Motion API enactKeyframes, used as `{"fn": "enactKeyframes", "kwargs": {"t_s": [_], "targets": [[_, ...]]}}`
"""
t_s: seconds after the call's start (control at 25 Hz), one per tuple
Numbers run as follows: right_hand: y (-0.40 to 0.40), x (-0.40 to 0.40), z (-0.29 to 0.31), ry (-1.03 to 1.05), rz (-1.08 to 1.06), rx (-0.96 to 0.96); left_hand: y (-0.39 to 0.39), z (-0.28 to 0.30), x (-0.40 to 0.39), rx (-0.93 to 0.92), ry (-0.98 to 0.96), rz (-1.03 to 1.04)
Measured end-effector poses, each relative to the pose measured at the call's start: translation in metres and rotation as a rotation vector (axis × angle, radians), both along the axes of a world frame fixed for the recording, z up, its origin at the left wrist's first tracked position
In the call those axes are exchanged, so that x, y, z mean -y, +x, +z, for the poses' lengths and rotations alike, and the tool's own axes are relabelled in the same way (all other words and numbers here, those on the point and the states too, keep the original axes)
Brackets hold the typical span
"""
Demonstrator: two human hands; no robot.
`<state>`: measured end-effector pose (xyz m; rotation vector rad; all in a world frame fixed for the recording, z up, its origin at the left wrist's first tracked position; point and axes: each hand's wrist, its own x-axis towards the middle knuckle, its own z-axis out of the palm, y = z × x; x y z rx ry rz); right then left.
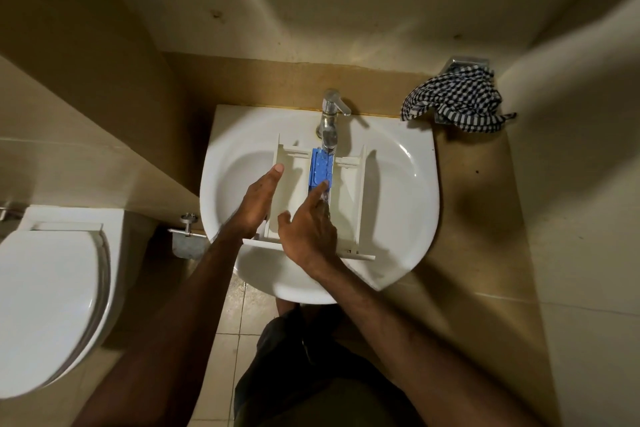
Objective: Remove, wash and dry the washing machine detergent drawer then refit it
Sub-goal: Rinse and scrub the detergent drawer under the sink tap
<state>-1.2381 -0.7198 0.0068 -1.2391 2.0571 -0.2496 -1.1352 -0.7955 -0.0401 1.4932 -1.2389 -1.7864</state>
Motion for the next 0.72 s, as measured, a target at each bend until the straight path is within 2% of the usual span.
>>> {"fn": "enactKeyframes", "kwargs": {"t_s": [0.16, 0.28, 0.36, 0.4, 0.48, 0.6, 0.64, 0.72], "targets": [[0.002, -0.002, -0.002, 0.011, 0.032, 0.017, 0.001, -0.004, 0.0, -0.017, -0.01, 0.001], [-0.017, -0.017, -0.001, 0.098, 0.245, -0.028, 0.001, -0.004, 0.001, -0.022, -0.012, -0.002], [-0.04, -0.027, 0.002, 0.081, 0.388, -0.023, 0.0, -0.003, 0.0, -0.002, -0.022, -0.003], [-0.051, -0.031, 0.005, 0.027, 0.438, -0.013, 0.001, -0.003, 0.0, 0.001, -0.019, -0.003], [-0.073, -0.039, 0.011, -0.213, 0.519, -0.032, 0.002, -0.004, 0.0, 0.013, 0.006, -0.003], [-0.111, -0.029, 0.007, -0.523, 0.846, -0.197, 0.001, -0.005, -0.001, -0.026, 0.041, -0.005], [-0.12, -0.02, 0.003, -0.585, 0.957, -0.254, 0.001, -0.004, -0.001, -0.043, 0.044, -0.007], [-0.128, 0.0, 0.001, -0.602, 1.002, -0.251, 0.001, -0.003, -0.002, -0.06, 0.049, -0.002]]}}
